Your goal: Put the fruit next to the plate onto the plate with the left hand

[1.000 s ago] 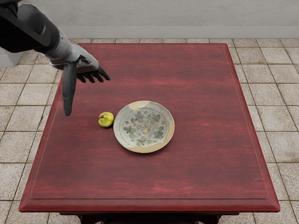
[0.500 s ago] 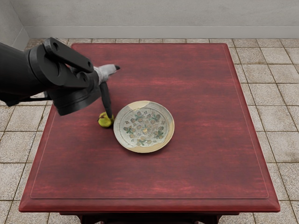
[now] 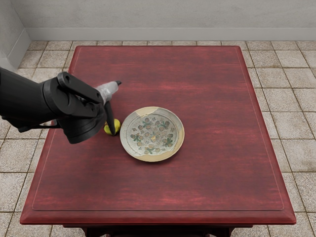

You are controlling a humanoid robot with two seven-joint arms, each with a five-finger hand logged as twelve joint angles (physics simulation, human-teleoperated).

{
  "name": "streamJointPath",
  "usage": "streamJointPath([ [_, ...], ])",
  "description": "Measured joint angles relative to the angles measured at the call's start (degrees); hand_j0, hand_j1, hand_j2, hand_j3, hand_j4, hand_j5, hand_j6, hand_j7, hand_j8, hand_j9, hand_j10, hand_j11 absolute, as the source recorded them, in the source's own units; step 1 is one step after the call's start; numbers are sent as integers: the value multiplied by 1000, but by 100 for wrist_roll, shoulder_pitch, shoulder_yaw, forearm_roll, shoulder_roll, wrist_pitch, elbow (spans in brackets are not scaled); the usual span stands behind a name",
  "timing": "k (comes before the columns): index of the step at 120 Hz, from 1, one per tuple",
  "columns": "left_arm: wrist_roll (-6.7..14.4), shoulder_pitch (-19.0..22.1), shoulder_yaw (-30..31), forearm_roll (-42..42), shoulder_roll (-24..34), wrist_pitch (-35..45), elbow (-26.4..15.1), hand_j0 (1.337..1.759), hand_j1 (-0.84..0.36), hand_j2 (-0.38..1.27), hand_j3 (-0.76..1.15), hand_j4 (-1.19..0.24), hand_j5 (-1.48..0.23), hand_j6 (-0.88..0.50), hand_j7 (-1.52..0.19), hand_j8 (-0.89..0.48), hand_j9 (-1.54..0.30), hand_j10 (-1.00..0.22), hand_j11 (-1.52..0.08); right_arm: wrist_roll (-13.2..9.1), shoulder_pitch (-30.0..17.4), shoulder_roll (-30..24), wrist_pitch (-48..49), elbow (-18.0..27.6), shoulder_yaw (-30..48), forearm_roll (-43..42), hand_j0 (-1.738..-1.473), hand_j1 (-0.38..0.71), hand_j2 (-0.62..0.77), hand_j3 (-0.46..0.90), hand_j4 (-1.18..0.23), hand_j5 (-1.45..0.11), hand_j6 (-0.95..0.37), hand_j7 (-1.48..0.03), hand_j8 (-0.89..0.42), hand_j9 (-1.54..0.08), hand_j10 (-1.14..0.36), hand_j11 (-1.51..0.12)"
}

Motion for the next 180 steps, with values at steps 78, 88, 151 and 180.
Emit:
streamJointPath([
  [78, 0, 191, -128, 274, 0, -39, 4, 1658, 337, 2, 0, -11, -14, -11, -14, -11, -14, -11, -14, 0, 0, 0, 0, 0, 0, 0, -1658, -335, -2, 0, -11, -15, -11, -15, -11, -15, -11, -15],
  [88, 1, 226, -74, 262, 0, -39, 3, 1658, 335, 3, 0, -12, -15, -12, -15, -12, -15, -12, -15, 0, 0, 0, 1, 0, 0, 0, -1658, -335, -2, 0, -11, -15, -11, -15, -11, -15, -11, -15],
  [151, 8, 490, 38, 336, 0, -39, 51, 1658, 334, 3, 0, -13, -17, -13, -17, -13, -17, -13, -17, 0, 0, 0, 1, 0, 0, 0, -1658, -335, -2, 0, -11, -15, -11, -15, -11, -15, -11, -15],
  [180, 10, 464, 3, 387, 0, -39, 63, 1658, 334, 3, 0, -13, -17, -13, -17, -13, -17, -13, -17, 0, 0, 0, 3, 0, 0, 0, -1658, -335, -2, 0, -11, -15, -11, -15, -11, -15, -11, -15],
])
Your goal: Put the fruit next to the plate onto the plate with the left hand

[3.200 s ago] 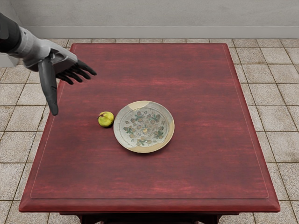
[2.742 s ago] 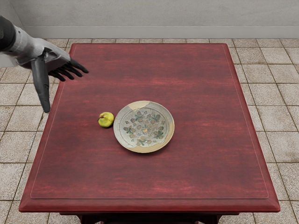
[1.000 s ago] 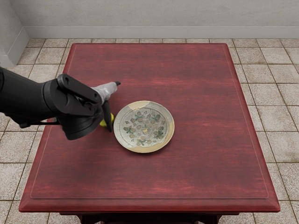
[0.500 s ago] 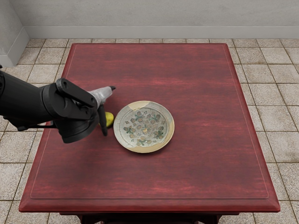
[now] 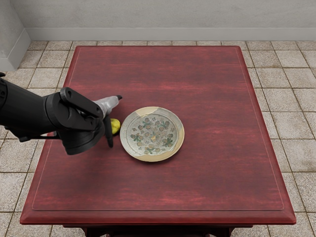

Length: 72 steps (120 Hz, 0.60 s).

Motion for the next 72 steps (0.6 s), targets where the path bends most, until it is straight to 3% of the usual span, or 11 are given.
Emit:
streamJointPath([
  [30, 1, 8, -10, -16, 0, 10, 14, 1658, 248, 17, 0, -85, -110, -85, -110, -85, -110, -85, -110, 0, 0, 0, -1, 0, 0, 0, -1658, -335, -2, 0, -11, -15, -11, -15, -11, -15, -11, -15],
  [36, 5, 5, -1, -47, 0, 8, 13, 1658, 159, 32, 0, -158, -206, -158, -206, -158, -206, -158, -206, 0, 0, 0, -1, 0, 0, 0, -1658, -335, -2, 0, -11, -15, -11, -15, -11, -15, -11, -15],
  [42, 10, -11, 4, -130, 0, -36, -4, 1658, -6, 59, 0, -296, -385, -296, -385, -296, -385, -296, -385, 0, 0, 0, -1, 0, 0, 0, -1658, -335, -2, 0, -11, -15, -11, -15, -11, -15, -11, -15],
  [45, 13, -45, 8, -181, 0, -110, -16, 1658, -80, 83, 0, -363, -470, -360, -469, -286, -354, -362, -471, 0, 0, 0, -1, 0, 0, 0, -1658, -335, -2, 0, -11, -15, -11, -15, -11, -15, -11, -15],
  [48, 11, -60, 10, -211, 0, -181, -23, 1658, -139, 89, 0, -433, -532, -294, -531, -202, -437, -420, -549, 0, 0, 0, -1, 0, 0, 0, -1658, -335, -2, 0, -11, -15, -11, -15, -11, -15, -11, -15],
  [50, 6, -62, 11, -219, 0, -217, -27, 1657, -176, 86, 0, -480, -562, -220, -625, -120, -541, -402, -551, 0, 0, 0, -2, 0, 0, 0, -1658, -335, -2, 0, -11, -15, -11, -15, -11, -15, -11, -15],
  [54, -1, -63, 15, -230, 0, -272, -32, 1657, -247, 86, 0, -562, -614, -116, -746, -5, -672, -282, -713, 0, 0, 0, -1, 0, 0, 0, -1658, -335, -2, 0, -11, -15, -11, -15, -11, -15, -11, -15],
  [59, -15, -63, 18, -253, 0, -324, -37, 1657, -324, 94, 0, -643, -673, -22, -856, 71, -745, -177, -858, 0, 0, 0, -1, 0, 0, 0, -1658, -335, -2, 0, -11, -15, -11, -15, -11, -15, -11, -15],
  [72, -50, -72, 23, -341, -1, -390, -42, 1657, -467, 125, 0, -777, -791, 39, -891, 168, -836, -56, -1001, 0, 0, 0, -2, 0, 0, 0, -1658, -335, -2, 0, -11, -15, -11, -15, -11, -15, -11, -15],
])
